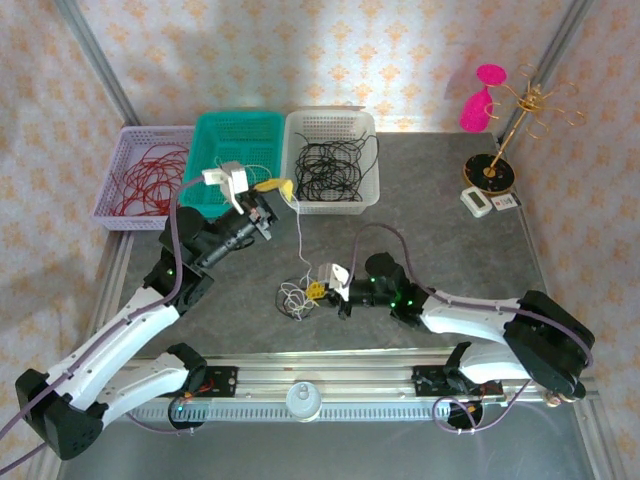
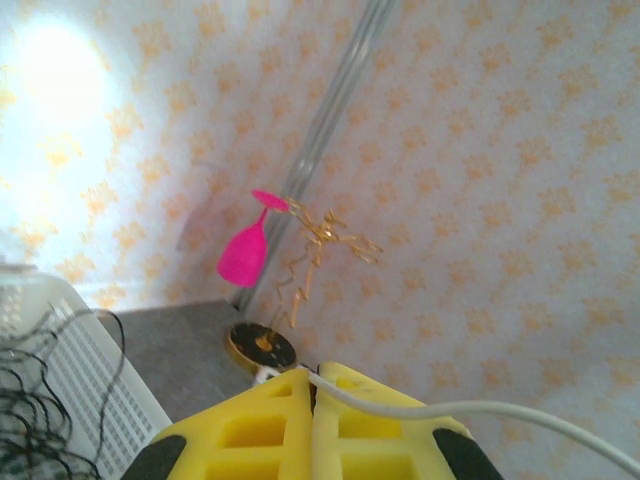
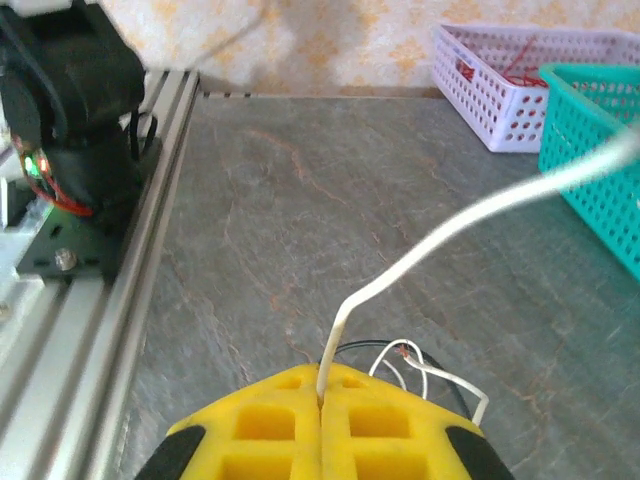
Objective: Untangle the cables
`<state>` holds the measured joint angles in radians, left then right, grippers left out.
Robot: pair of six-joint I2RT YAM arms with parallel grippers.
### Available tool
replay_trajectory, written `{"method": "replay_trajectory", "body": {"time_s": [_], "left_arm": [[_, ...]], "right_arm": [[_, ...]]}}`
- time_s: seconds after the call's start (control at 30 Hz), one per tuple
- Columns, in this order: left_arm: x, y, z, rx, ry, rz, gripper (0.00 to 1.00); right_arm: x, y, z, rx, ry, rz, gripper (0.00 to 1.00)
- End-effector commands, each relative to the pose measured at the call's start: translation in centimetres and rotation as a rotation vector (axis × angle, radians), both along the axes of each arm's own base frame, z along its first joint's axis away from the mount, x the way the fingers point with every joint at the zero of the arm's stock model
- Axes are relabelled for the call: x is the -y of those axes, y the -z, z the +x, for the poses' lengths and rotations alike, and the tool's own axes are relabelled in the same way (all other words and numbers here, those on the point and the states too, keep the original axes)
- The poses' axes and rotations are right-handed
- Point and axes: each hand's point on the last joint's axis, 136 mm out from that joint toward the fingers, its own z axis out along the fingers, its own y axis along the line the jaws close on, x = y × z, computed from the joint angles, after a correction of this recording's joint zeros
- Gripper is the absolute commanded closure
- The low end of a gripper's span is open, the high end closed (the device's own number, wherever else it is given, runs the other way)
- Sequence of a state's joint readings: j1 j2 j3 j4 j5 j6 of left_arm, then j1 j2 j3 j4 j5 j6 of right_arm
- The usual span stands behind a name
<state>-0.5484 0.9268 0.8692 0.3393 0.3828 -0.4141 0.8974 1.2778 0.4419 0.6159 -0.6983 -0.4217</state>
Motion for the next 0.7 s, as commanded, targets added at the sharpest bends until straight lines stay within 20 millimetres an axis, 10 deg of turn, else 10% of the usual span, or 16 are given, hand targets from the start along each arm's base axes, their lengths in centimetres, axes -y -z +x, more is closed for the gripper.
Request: {"method": "replay_trajectory", "body": {"time_s": [0.0, 0.37, 0.67], "left_arm": [[-1.1, -2.3, 1.1, 0.073, -0.116, 0.044, 1.0], [-2.7, -5.7, 5.4, 0.111, -0.292, 0.083, 1.0], [-6.7, -5.5, 10.0, 0.093, -0.433, 0.125, 1.0]], "right_arm": [[0.0, -1.5, 0.6, -0.192, 0.11, 0.139, 0.99], [-1.4, 0.4, 1.3, -0.33, 0.311, 0.073, 1.0], [-0.7, 2.0, 3.1, -0.359, 0.473, -0.008, 0.78]]}}
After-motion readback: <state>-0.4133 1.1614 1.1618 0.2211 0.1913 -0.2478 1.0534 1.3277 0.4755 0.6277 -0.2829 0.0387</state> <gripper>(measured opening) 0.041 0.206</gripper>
